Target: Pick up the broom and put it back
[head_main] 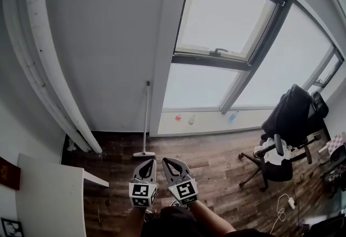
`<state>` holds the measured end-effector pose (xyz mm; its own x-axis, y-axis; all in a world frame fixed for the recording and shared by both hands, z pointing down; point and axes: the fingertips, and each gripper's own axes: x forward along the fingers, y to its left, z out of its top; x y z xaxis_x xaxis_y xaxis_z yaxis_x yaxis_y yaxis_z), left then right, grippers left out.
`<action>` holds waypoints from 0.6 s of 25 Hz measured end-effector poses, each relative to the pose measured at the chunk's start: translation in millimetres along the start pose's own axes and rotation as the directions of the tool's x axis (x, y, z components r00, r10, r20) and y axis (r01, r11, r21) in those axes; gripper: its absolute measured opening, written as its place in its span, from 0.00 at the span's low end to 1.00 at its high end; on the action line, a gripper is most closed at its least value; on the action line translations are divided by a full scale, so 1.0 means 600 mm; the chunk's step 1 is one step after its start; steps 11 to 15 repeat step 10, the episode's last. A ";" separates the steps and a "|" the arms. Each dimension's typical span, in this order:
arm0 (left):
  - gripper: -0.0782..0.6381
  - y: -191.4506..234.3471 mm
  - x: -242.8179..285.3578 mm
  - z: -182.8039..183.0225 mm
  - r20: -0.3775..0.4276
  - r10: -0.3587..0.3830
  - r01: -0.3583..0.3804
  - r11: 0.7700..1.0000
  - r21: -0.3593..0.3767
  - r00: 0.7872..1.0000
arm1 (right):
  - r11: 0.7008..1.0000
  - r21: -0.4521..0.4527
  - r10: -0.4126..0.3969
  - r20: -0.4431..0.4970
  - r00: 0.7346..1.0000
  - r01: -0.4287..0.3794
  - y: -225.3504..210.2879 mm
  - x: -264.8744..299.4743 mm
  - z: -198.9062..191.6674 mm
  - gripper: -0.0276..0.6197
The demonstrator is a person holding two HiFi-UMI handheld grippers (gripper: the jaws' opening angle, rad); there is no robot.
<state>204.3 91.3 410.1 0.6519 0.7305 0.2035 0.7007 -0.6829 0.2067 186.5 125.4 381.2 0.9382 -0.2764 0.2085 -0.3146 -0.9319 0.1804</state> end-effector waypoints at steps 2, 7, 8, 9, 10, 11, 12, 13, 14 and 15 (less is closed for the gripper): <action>0.11 0.001 -0.001 0.000 0.003 -0.001 0.001 1.000 0.002 1.000 | 1.000 0.000 -0.002 0.002 1.000 0.002 -0.001 -0.003 -0.001 0.08; 0.11 -0.003 0.005 0.003 -0.003 -0.009 0.009 1.000 0.008 1.000 | 1.000 0.002 -0.006 0.003 1.000 0.006 -0.011 -0.002 0.001 0.08; 0.11 -0.004 0.005 0.003 -0.004 -0.010 0.010 1.000 0.007 1.000 | 1.000 0.004 -0.005 0.003 1.000 0.005 -0.011 -0.001 0.002 0.08; 0.11 -0.005 0.005 0.004 -0.004 -0.012 0.012 1.000 0.005 1.000 | 1.000 0.005 -0.003 0.003 1.000 0.003 -0.011 0.001 0.004 0.08; 0.11 -0.005 0.005 0.005 -0.004 -0.013 0.013 1.000 0.002 1.000 | 1.000 0.007 -0.002 0.002 1.000 0.002 -0.010 0.002 0.005 0.08; 0.11 -0.005 0.005 0.005 -0.004 -0.013 0.013 1.000 0.002 1.000 | 1.000 0.007 -0.002 0.002 1.000 0.002 -0.010 0.002 0.005 0.08; 0.11 -0.005 0.005 0.005 -0.004 -0.013 0.013 1.000 0.002 1.000 | 1.000 0.007 -0.002 0.002 1.000 0.002 -0.010 0.002 0.005 0.08; 0.11 -0.005 0.005 0.005 -0.004 -0.013 0.013 1.000 0.002 1.000 | 1.000 0.007 -0.002 0.002 1.000 0.002 -0.010 0.002 0.005 0.08; 0.11 -0.005 0.005 0.005 -0.004 -0.013 0.013 1.000 0.002 1.000 | 1.000 0.007 -0.002 0.002 1.000 0.002 -0.010 0.002 0.005 0.08; 0.11 -0.005 0.005 0.005 -0.004 -0.013 0.013 1.000 0.002 1.000 | 1.000 0.007 -0.002 0.002 1.000 0.002 -0.010 0.002 0.005 0.08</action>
